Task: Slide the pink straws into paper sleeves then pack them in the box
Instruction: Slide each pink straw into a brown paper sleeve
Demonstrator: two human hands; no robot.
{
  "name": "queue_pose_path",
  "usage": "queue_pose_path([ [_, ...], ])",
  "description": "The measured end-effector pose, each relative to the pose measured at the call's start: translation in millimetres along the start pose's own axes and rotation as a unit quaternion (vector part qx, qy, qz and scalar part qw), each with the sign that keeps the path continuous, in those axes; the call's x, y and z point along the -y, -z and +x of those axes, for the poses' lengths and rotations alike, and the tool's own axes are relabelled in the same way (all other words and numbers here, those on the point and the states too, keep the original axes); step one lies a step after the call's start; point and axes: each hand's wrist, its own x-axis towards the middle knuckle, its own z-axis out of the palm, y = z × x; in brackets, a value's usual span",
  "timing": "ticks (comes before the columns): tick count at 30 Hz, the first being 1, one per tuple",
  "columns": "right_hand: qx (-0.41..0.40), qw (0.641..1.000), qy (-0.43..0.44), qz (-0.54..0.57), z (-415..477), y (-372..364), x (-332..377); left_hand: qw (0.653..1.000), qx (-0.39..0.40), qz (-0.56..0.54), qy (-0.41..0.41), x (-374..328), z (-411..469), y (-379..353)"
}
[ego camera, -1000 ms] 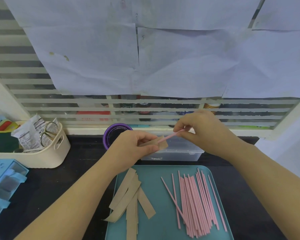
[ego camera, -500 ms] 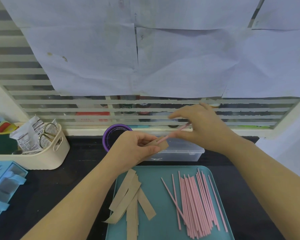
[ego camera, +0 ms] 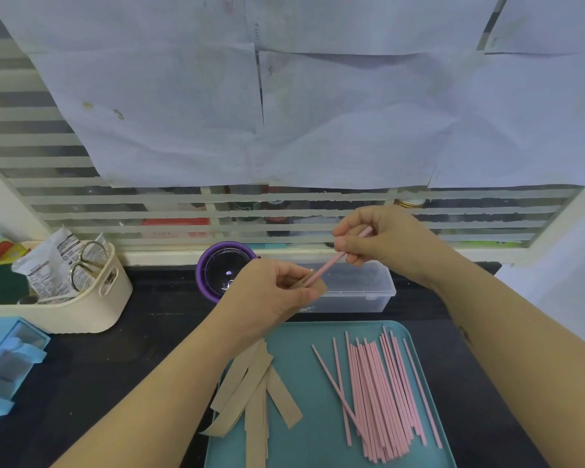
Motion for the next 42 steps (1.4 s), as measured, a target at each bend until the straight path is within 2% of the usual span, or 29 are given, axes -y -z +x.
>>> queue_pose_path([
  [5,0.027,0.998,0.043,-0.036,0.1,-16.8,5.3,0.999,-0.009,-0.037,-0.008,-5.4,1.4,-6.6],
  [9,-0.04,0.996,0.01,0.081,0.5,-13.5,-0.4,0.997,-0.03,-0.074,0.001,-5.8,2.3,-3.8],
  [12,-0.083,0.987,-0.003,0.136,1.4,-11.7,-2.0,0.999,0.019,-0.023,0.021,-0.3,2.6,5.9],
  [14,-0.099,0.98,-0.008,0.17,2.2,-11.4,-2.1,0.998,0.043,0.021,0.029,3.2,0.7,10.0],
  [17,-0.097,0.98,-0.019,0.175,2.9,-14.3,-2.8,0.999,0.031,-0.004,0.031,4.4,-1.9,6.9],
  [23,-0.077,0.995,0.013,0.061,3.1,-30.9,-5.0,0.997,-0.014,-0.072,0.027,4.2,-1.1,0.2],
  [27,-0.061,0.996,0.025,0.06,0.4,-29.6,-10.2,0.996,-0.036,-0.078,0.03,7.0,-0.3,1.9],
  [29,-0.056,0.997,-0.002,0.045,-2.8,-30.5,-25.6,0.996,-0.047,-0.066,0.026,8.8,-0.8,6.6],
  [31,-0.012,0.998,-0.057,-0.035,-7.6,-39.4,-53.2,0.997,-0.053,-0.049,0.02,10.2,-0.9,11.9],
  [33,0.079,0.98,-0.111,-0.147,-13.7,-59.8,-87.0,0.997,-0.058,-0.041,0.024,15.0,-1.4,15.3],
  [37,0.223,0.908,-0.16,-0.316,-25.9,-109.2,-139.6,0.997,-0.067,-0.018,0.045,30.4,-6.5,17.1],
  [40,0.253,0.862,-0.171,-0.406,-31.8,-126.5,-157.5,0.996,-0.07,-0.011,0.049,39.0,-10.6,17.9],
  [42,0.252,0.847,-0.177,-0.433,-33.9,-133.5,-168.1,0.996,-0.07,-0.011,0.052,45.1,-14.5,17.2],
])
